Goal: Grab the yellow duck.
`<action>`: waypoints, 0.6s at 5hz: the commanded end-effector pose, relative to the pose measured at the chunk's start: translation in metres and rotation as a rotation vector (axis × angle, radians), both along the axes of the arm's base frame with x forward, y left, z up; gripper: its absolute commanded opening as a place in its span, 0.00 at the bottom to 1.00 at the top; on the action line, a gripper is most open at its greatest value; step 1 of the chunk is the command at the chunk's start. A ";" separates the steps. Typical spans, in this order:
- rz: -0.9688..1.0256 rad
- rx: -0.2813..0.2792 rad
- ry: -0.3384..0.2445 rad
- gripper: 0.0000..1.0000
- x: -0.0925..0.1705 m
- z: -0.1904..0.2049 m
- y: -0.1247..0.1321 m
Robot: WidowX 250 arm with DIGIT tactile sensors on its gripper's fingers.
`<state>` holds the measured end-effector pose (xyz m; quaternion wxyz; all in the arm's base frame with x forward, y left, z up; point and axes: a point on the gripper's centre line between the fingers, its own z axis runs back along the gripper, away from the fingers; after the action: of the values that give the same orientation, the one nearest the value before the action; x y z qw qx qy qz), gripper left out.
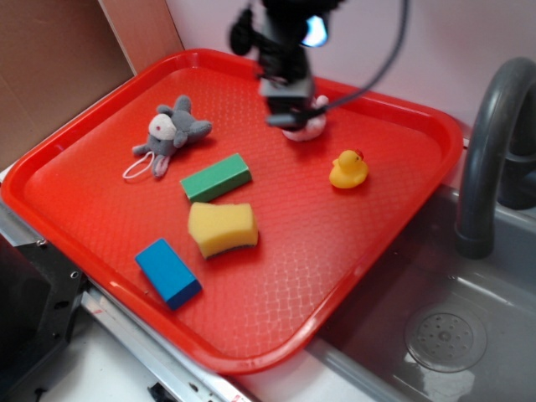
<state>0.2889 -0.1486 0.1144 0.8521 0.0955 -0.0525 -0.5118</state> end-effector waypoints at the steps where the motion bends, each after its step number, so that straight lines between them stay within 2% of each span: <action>1: -0.003 0.030 0.073 1.00 0.017 -0.051 -0.010; 2: -0.001 0.039 0.153 1.00 0.014 -0.060 0.001; 3: -0.010 0.012 0.217 1.00 0.012 -0.064 0.004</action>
<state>0.3053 -0.1338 0.0340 0.8496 0.0413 0.0756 -0.5204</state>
